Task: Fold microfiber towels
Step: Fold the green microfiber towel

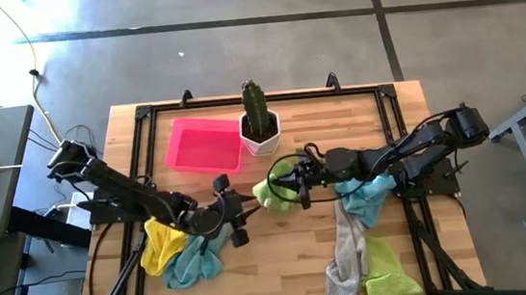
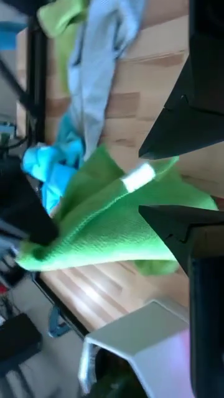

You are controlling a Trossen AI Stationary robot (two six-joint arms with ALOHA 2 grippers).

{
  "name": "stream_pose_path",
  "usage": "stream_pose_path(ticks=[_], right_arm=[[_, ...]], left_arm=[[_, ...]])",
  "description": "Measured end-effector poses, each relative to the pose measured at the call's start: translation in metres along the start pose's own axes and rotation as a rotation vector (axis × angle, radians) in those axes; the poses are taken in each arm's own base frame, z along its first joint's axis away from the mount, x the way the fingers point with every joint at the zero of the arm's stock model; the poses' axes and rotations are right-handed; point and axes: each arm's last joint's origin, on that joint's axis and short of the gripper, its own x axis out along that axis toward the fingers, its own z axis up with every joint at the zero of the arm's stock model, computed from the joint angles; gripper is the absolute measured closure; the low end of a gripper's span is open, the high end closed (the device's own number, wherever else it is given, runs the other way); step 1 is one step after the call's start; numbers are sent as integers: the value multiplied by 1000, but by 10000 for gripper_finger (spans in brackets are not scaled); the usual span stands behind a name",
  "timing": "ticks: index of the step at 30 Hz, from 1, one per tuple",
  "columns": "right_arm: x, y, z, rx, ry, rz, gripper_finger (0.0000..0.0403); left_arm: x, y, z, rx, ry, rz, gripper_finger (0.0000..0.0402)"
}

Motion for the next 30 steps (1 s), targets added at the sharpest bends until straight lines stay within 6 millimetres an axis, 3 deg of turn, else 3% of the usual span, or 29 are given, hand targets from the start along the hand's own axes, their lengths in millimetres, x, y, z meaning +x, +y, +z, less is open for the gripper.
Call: stream_pose_path(ticks=[7,18,30], right_arm=[[0,-3,0,-52,-18,-59,403],[0,-3,1,-100,-27,-87,403],[0,-4,0,-126,-17,-91,403]], left_arm=[[23,1,-7,-103,5,40,282],[58,-6,-35,-170,56,81,282],[68,-4,-31,-129,21,32,296]])
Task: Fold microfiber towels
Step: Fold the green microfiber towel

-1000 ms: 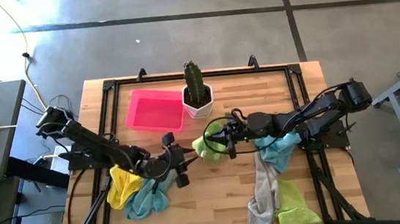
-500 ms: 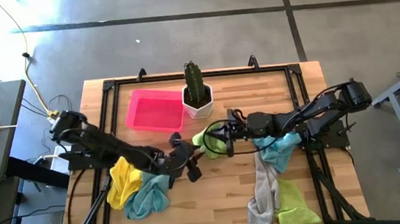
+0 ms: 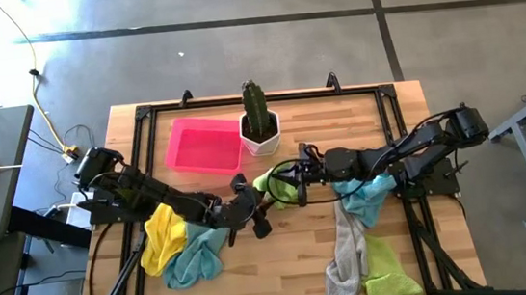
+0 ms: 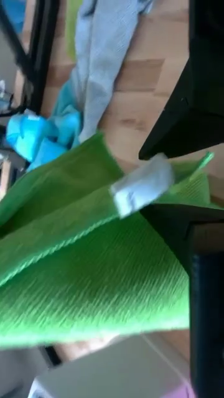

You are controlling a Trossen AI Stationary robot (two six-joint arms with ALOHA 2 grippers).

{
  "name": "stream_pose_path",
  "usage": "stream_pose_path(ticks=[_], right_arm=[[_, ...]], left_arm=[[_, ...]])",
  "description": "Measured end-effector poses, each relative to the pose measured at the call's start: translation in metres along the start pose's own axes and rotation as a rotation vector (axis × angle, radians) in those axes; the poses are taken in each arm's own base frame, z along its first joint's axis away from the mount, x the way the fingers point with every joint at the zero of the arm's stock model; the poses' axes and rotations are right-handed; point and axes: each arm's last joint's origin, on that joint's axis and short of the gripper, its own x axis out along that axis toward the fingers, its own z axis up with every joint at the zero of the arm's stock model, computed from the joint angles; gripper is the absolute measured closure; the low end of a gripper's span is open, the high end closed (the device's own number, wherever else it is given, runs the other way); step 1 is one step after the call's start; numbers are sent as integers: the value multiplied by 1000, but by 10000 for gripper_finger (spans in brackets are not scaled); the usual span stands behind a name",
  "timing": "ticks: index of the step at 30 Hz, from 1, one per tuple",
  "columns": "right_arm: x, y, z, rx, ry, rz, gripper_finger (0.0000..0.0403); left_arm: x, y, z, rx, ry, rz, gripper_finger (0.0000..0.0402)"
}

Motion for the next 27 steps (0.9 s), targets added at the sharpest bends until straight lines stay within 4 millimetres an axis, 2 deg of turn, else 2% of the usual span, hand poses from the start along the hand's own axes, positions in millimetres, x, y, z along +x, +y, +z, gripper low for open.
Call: stream_pose_path(ticks=[7,15,18,24,27], right_arm=[[0,0,0,-35,1,1,403],[0,0,-5,-111,60,34,398],[-1,2,-7,-139,86,80,371],[-4,7,-12,-171,151,92,271],[-11,9,-19,-186,246,88,233]], left_arm=[[0,-1,0,-1,23,-57,392],[0,-1,0,-1,24,-58,399],[0,-1,-1,0,25,-60,400],[0,-1,-2,9,48,-77,401],[0,0,-5,24,73,-73,401]])
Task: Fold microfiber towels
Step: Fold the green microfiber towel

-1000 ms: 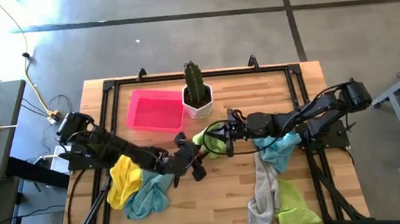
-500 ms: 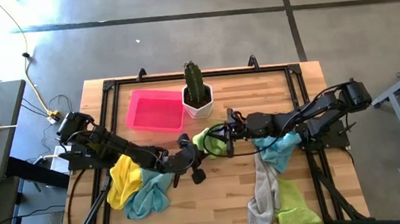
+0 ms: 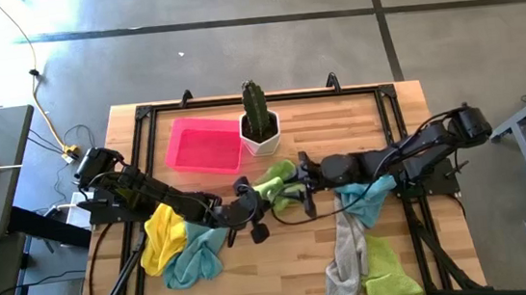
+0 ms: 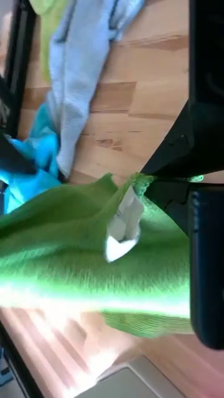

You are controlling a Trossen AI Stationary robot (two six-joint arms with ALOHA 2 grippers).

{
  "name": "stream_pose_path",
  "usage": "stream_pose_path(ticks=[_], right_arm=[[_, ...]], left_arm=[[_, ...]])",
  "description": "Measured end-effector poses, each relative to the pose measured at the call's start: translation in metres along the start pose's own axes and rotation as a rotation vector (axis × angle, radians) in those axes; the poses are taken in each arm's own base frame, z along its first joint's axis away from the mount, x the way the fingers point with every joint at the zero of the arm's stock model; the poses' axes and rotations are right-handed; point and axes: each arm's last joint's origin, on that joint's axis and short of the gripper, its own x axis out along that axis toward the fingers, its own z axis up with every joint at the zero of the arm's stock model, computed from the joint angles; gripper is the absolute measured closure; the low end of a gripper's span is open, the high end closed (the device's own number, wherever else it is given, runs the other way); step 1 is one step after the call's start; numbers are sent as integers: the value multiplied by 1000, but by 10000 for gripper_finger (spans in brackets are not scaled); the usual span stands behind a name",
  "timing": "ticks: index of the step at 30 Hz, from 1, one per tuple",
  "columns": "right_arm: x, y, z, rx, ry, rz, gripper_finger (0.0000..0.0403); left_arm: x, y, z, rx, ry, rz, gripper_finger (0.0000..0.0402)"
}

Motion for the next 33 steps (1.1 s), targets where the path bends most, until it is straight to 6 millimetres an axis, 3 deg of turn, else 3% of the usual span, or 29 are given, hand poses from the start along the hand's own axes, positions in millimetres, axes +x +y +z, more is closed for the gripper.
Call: stream_pose_path(ticks=[7,10,21,28,33], right_arm=[[-10,10,-31,95,285,-104,211],[-12,15,-46,156,331,-173,210],[2,31,-74,145,279,-337,210],[18,22,-92,130,281,-426,210],[29,22,-96,160,247,-373,210]], left_arm=[[0,2,-4,-1,34,15,401],[0,2,-4,0,32,22,401],[2,6,-2,-6,31,38,401],[2,6,-3,-4,34,38,402],[2,6,-3,-4,34,38,402]])
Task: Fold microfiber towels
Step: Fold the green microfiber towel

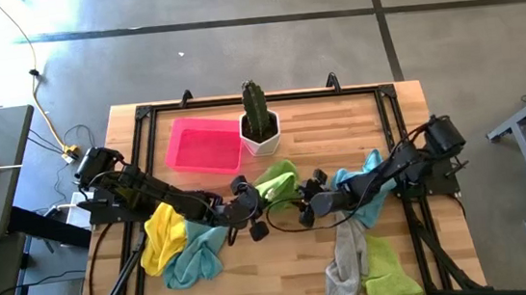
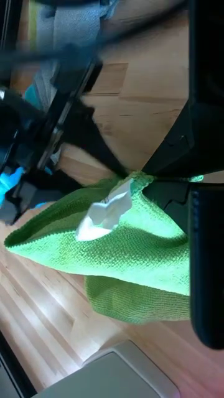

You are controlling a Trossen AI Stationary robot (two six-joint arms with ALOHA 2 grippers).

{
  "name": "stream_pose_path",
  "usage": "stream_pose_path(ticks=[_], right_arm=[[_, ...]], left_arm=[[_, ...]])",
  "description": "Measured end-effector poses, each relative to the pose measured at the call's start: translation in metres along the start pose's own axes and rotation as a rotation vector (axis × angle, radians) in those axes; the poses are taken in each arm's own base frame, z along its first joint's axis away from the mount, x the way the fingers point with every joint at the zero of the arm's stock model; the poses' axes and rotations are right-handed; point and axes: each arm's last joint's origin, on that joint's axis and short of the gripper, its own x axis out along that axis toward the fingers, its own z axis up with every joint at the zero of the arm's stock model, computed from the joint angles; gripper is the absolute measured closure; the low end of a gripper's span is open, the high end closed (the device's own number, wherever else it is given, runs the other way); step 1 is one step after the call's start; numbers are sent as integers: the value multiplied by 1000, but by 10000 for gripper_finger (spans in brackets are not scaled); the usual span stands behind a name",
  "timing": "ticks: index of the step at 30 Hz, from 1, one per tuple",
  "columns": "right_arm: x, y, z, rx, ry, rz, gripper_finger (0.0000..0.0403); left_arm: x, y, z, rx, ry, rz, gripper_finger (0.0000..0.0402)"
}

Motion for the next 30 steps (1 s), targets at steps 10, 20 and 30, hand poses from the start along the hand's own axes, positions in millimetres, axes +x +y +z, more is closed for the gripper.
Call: stream_pose_path(ticks=[10,20,30], right_arm=[[6,2,-5,5,-1,6,284],[2,3,0,95,0,46,385],[-47,1,46,86,-92,204,402]], left_arm=[[0,0,0,0,0,1,401],[-3,2,-8,31,80,20,401],[-42,14,9,81,145,-29,401]])
